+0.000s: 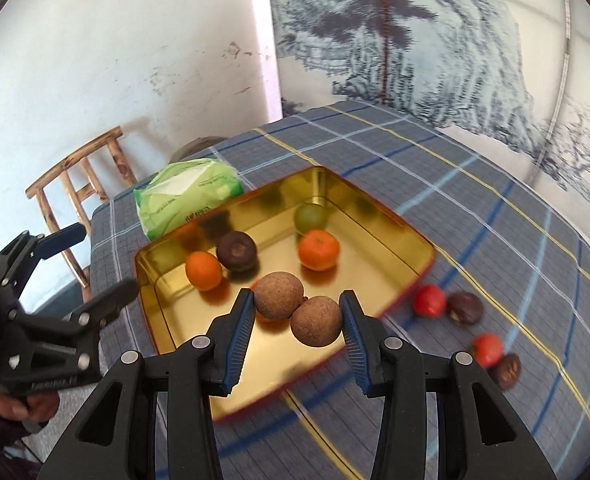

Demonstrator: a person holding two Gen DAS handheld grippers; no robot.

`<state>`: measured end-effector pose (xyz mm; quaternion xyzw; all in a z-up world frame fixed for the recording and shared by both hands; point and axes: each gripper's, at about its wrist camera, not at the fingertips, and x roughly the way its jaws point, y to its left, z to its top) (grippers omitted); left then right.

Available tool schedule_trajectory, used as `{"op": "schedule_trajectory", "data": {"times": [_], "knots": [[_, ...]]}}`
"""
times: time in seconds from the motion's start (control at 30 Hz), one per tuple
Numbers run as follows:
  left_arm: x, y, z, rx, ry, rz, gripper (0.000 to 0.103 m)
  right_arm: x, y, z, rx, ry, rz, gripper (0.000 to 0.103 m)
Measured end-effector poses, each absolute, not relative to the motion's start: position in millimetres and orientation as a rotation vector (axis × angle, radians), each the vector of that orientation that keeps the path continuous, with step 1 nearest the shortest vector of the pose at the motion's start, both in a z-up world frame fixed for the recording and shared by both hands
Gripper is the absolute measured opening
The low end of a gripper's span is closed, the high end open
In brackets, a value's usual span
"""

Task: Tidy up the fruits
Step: 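Carry the two longans in the right tool into the tin and release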

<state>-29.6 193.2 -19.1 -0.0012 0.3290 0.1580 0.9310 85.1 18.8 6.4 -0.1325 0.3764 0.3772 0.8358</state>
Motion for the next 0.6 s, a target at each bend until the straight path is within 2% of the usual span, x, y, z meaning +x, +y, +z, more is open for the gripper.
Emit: {"op": "schedule_trajectory", "data": {"times": [0.6], "knots": [[-24.8, 203.2, -32.2, -0.045, 0.736, 0.311, 0.095, 140.7, 90.2, -16.2, -0.292, 0.888, 0.804, 0.045]]}}
